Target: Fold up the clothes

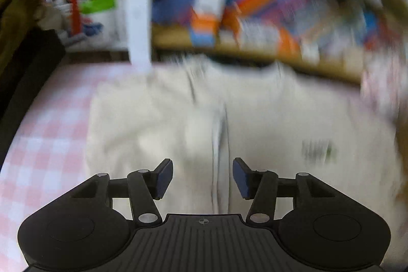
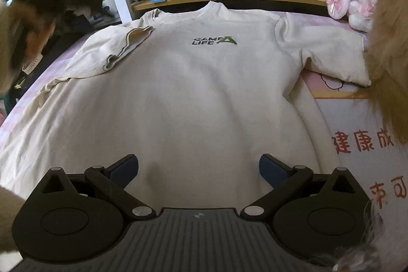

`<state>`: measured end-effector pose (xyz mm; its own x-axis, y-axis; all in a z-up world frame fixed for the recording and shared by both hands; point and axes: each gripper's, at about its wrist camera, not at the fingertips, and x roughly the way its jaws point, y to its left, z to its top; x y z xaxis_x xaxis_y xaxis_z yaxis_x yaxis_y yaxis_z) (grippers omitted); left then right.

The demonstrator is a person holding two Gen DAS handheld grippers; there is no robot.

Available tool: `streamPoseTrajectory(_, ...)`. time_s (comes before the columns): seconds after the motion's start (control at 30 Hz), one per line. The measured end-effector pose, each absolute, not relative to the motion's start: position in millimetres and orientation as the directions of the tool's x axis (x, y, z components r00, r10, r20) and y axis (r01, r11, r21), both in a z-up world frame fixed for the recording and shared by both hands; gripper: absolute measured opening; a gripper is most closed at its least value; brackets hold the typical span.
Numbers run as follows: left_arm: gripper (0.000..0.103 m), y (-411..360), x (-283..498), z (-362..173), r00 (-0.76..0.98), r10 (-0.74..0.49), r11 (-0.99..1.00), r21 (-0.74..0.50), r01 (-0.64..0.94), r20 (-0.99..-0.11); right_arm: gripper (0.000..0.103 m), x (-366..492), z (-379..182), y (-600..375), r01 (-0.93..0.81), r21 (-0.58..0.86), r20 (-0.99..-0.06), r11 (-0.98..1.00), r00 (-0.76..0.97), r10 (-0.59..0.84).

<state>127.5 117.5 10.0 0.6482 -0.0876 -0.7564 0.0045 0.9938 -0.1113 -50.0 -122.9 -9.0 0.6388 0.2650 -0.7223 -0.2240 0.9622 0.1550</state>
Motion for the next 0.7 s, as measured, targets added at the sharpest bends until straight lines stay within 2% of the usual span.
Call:
streamPoseTrajectory(0.07, 0.031, 103, 120, -6, 0.621, -0.077, 0.997, -0.065, 0.043, -0.78, 0.102, -49, -10, -120, -0.235, 0.134, -0.728, 0.963, 0.636, 0.256)
streamPoseTrajectory(0.1, 0.03, 97, 117, -13, 0.612, -0.07, 0.997, -0.044, 0.058, -0.788, 0.102, -48, -10, -119, -0.24, 0.123, -0.731, 0.963, 0.634, 0.251)
streamPoseTrajectory(0.2, 0.03, 97, 112, -11, 0.633, -0.068, 0.998, -0.054, 0.042, -0.771, 0.102, -49, -11, -117, -0.259, 0.097, -0.738, 0.961, 0.629, 0.244)
streamPoseTrajectory(0.23, 0.036, 101, 112, -8, 0.634, -0.087, 0.996, -0.081, 0.039, -0.769, 0.102, -49, -10, -118, -0.262, 0.097, -0.739, 0.96, 0.627, 0.246)
streamPoseTrajectory(0.27, 0.036, 106, 111, -6, 0.637, -0.101, 0.994, -0.105, 0.031, -0.764, 0.102, -49, -10, -118, -0.263, 0.1, -0.74, 0.96, 0.626, 0.248)
streamPoseTrajectory(0.43, 0.036, 162, 105, 7, 0.713, -0.02, 0.977, -0.165, -0.135, -0.701, 0.102, -51, -11, -121, -0.276, 0.099, -0.738, 0.956, 0.624, 0.256)
streamPoseTrajectory(0.57, 0.036, 219, 117, 2, 0.7, 0.056, 0.934, -0.21, -0.288, -0.712, 0.102, -54, -12, -119, -0.276, 0.076, -0.737, 0.958, 0.631, 0.241)
streamPoseTrajectory(0.7, 0.036, 255, 140, -15, 0.675, 0.01, 0.889, -0.302, -0.343, -0.738, 0.103, -56, -14, -112, -0.262, 0.034, -0.742, 0.965, 0.639, 0.2)
